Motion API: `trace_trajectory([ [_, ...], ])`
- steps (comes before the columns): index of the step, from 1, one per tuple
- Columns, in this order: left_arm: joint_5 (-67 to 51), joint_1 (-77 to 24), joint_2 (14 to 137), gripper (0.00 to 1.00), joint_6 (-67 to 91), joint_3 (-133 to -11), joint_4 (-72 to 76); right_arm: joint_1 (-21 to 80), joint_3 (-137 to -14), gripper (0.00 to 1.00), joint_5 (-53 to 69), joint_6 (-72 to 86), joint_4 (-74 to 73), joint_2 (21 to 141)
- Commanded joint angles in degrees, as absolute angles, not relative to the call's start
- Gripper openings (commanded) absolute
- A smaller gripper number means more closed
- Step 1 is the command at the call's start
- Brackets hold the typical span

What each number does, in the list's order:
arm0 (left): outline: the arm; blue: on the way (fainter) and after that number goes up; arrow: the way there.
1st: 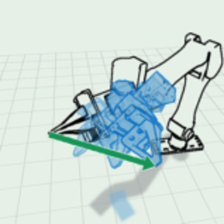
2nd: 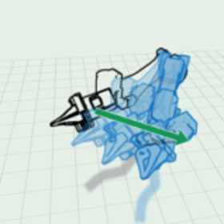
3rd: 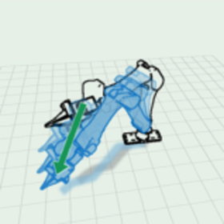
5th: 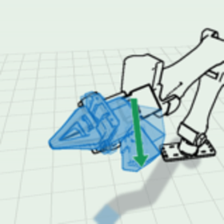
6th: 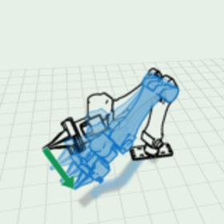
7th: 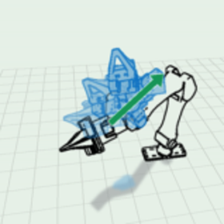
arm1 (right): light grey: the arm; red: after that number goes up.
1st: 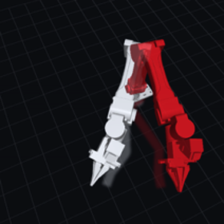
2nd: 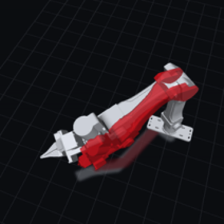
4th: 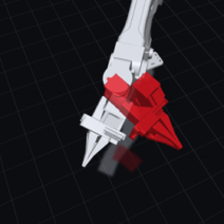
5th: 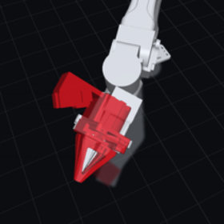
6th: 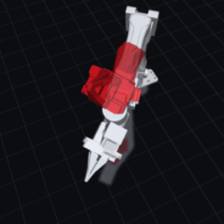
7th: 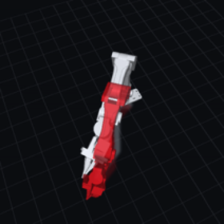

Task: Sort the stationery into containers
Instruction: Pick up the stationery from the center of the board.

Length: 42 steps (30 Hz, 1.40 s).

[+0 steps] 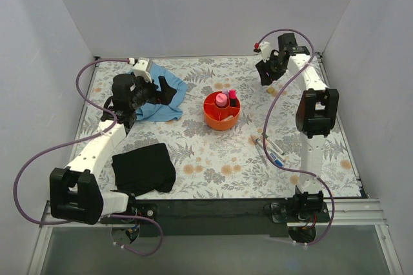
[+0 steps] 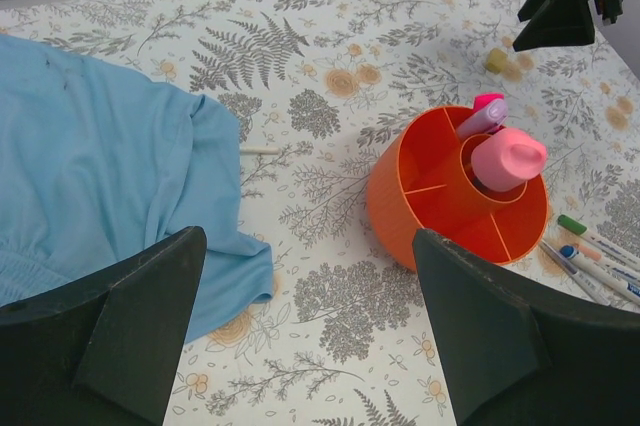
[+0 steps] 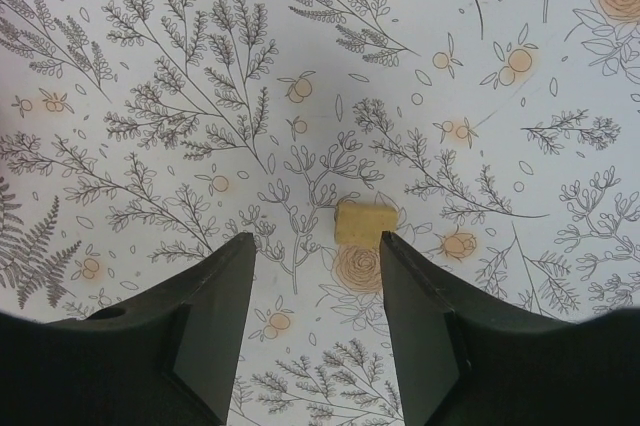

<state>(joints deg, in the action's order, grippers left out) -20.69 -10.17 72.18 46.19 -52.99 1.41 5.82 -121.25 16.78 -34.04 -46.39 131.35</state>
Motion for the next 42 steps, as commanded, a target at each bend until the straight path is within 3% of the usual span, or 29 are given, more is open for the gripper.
trace_trajectory([
  [1, -21.3, -9.8, 72.7, 0.85, 45.3, -55.6, 1.3, 5.2, -122.4, 0.62, 15.9, -35.7, -46.9, 131.1],
  [10, -22.0, -9.8, 74.6, 0.85, 45.4, -56.5, 1.7, 4.4, -119.1, 0.63, 15.1, -35.8, -48.3, 133.0],
  [37, -23.2, -9.8, 79.7, 0.85, 44.6, -59.9, 0.5, 2.7, -127.1, 0.63, 13.7, -36.7, -47.1, 143.4],
  [40, -23.4, -9.8, 80.1, 0.85, 44.7, -60.6, 0.5, 2.8, -127.4, 0.58, 13.3, -36.1, -46.8, 144.1],
  [41, -23.4, -9.8, 80.2, 0.85, 44.6, -60.7, 0.5, 2.7, -127.2, 0.54, 13.3, -36.0, -46.7, 144.1],
  [42, -23.4, -9.8, 80.3, 0.85, 44.6, -61.0, 0.5, 2.7, -127.3, 0.43, 13.3, -35.9, -46.6, 144.0],
])
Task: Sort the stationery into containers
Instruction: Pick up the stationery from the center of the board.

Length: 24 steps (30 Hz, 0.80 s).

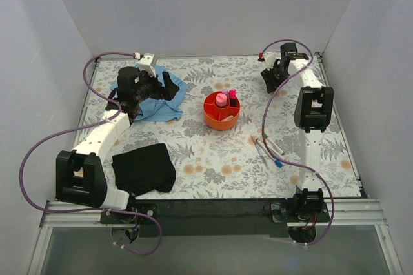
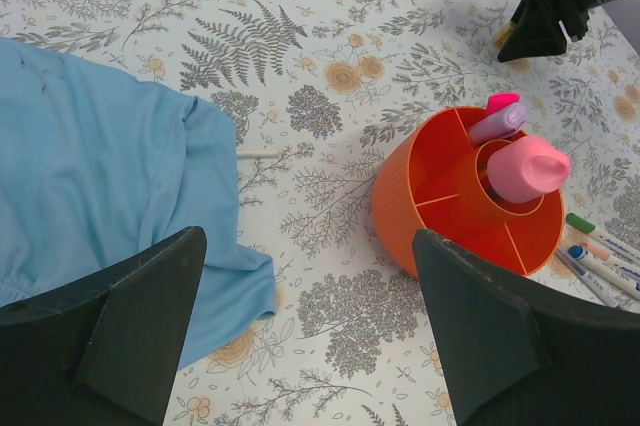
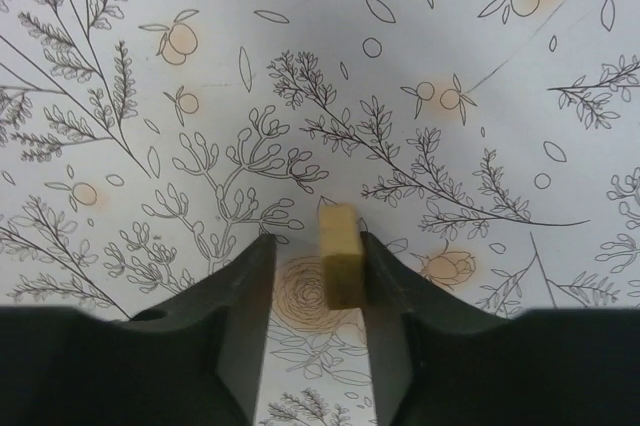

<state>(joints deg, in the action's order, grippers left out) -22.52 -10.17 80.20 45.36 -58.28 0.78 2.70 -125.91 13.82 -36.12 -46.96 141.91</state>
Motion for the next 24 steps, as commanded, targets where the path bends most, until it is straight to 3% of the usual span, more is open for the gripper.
trace_trajectory([
  [1, -23.3, -9.8, 80.3, 0.85, 44.6, -61.0, 0.4, 2.6, -127.2, 0.36, 13.4, -35.9, -46.3, 143.9],
  [2, -23.4, -9.8, 80.4, 0.85, 44.6, -61.3, 0.4, 2.7, -127.2, 0.23, 13.3, -35.7, -46.1, 143.7],
  [6, -24.0, -9.8, 80.3, 0.85, 44.9, -61.3, 0.5, 2.7, -127.4, 0.02, 13.0, -34.9, -44.8, 141.9],
  [11, -23.6, -9.8, 78.4, 0.84, 44.8, -60.9, 0.9, 3.0, -123.9, 0.01, 13.4, -33.4, -45.2, 135.2],
  [18, -20.6, -9.7, 72.3, 0.86, 45.3, -55.8, 2.2, 5.5, -109.4, 0.01, 22.3, -32.7, -46.0, 111.3],
  [24, -20.8, -9.4, 68.4, 0.86, 50.1, -52.5, 1.3, 13.4, -99.4, 0.01, 30.4, -35.0, -49.4, 100.2],
])
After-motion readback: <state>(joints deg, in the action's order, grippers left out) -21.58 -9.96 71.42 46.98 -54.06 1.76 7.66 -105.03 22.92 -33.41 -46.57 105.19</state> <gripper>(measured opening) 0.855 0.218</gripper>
